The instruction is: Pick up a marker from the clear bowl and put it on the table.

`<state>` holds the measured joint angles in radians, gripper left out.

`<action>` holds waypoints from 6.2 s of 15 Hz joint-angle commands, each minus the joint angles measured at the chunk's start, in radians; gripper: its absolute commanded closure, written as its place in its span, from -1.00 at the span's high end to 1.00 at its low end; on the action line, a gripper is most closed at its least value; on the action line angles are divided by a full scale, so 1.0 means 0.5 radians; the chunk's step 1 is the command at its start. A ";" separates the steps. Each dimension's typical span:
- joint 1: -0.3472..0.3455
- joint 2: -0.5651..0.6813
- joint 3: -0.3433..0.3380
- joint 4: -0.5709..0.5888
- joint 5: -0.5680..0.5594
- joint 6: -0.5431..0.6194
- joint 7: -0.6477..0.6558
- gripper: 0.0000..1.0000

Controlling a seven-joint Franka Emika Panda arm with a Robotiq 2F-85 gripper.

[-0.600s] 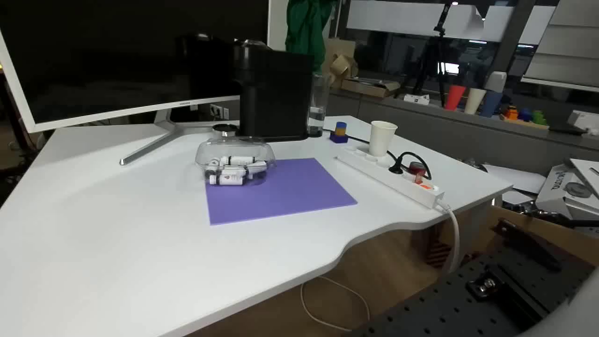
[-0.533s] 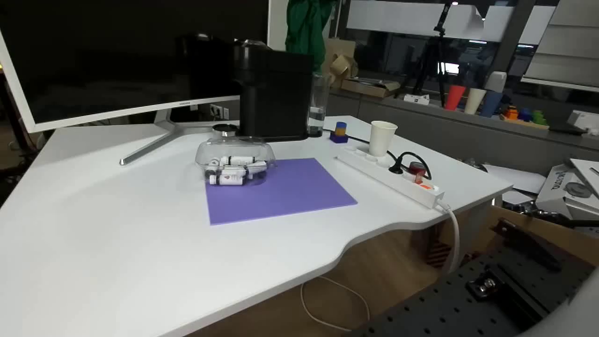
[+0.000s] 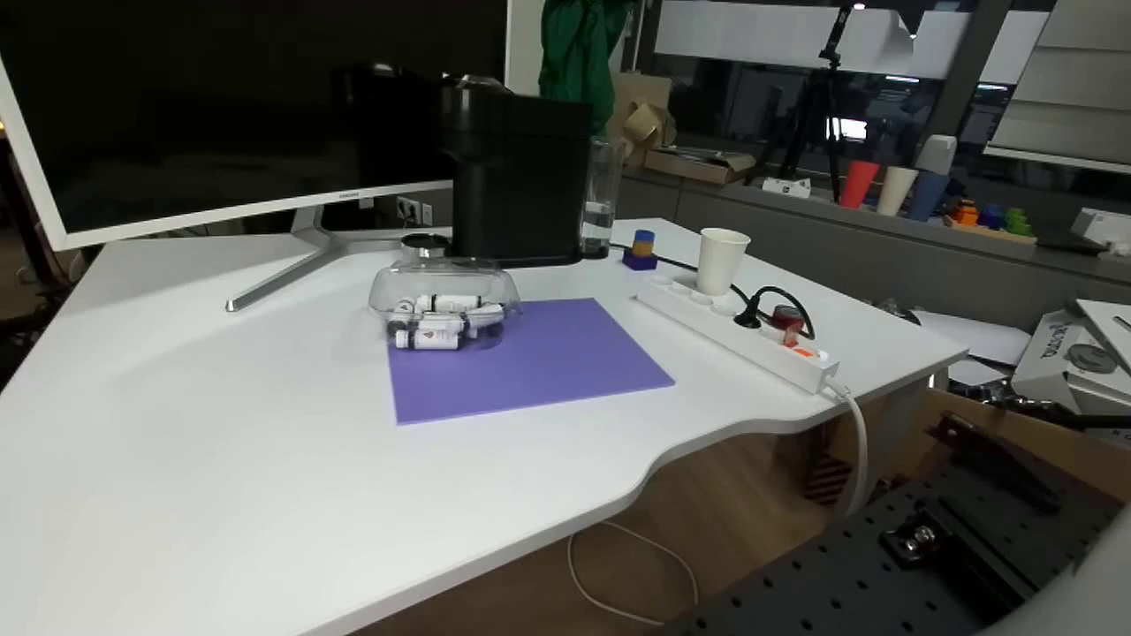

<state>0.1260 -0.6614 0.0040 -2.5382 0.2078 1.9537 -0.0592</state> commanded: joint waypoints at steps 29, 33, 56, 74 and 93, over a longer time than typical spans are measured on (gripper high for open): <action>-0.091 1.653 0.166 0.943 -0.973 0.463 -0.372 1.00; -0.138 1.722 0.185 0.902 -0.890 0.682 -0.888 1.00; -0.132 2.395 0.204 1.119 -0.891 1.164 -1.161 1.00; -0.098 2.702 0.196 1.382 -0.908 1.168 -0.934 -0.31; -0.163 1.987 0.005 0.771 -0.979 1.005 -0.518 -0.87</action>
<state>0.0607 0.3707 0.0304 -2.0819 -0.2551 2.4565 -0.3921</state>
